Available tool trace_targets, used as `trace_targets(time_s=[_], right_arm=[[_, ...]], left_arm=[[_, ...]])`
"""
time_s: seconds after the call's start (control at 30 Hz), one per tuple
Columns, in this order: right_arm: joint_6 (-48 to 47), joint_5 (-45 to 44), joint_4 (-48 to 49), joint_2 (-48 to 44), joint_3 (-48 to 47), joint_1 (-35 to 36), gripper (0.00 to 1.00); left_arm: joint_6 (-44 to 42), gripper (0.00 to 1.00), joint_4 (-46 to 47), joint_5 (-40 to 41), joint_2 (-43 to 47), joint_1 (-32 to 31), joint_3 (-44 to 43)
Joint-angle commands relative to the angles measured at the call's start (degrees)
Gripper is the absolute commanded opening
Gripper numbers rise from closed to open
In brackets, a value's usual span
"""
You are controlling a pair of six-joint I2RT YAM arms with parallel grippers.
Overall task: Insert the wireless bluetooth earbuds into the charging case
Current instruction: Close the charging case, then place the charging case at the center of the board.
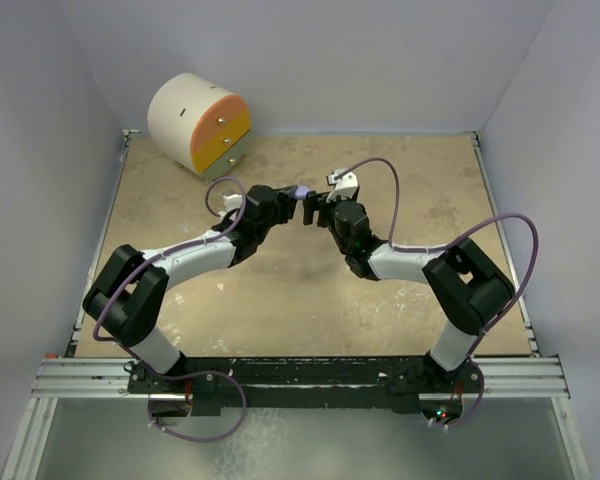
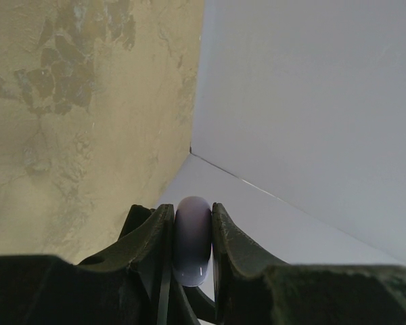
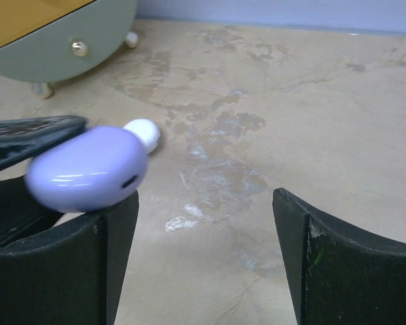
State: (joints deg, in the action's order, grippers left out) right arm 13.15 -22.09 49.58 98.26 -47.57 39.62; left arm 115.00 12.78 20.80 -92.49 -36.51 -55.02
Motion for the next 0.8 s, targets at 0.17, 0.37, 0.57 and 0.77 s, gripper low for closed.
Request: trace_targets(time_s=[0.17,0.37,0.57,0.77], right_arm=[[0.5,-3.0,-1.3,-4.7,-0.2,-1.9,0.82],[4.0,-1.7,-6.3,-12.9,3.0,-3.5,0.85],[6.5,2.7,-9.6,-19.1,4.3,-6.1,0.88],[6.3,3.0,-10.8,-22.6,4.2,-7.0,0.88]], left_arm=[[-0.6,0.0,3.6,-0.7,3.6,0.3,3.0],[-20.2,0.0,1.8,-6.9,7.5,6.2,5.0],[-46.9,0.0,-6.0,-11.9,7.0,9.2,3.3],[-53.1,0.0,-1.7,-15.9,1.0,8.3,2.8]])
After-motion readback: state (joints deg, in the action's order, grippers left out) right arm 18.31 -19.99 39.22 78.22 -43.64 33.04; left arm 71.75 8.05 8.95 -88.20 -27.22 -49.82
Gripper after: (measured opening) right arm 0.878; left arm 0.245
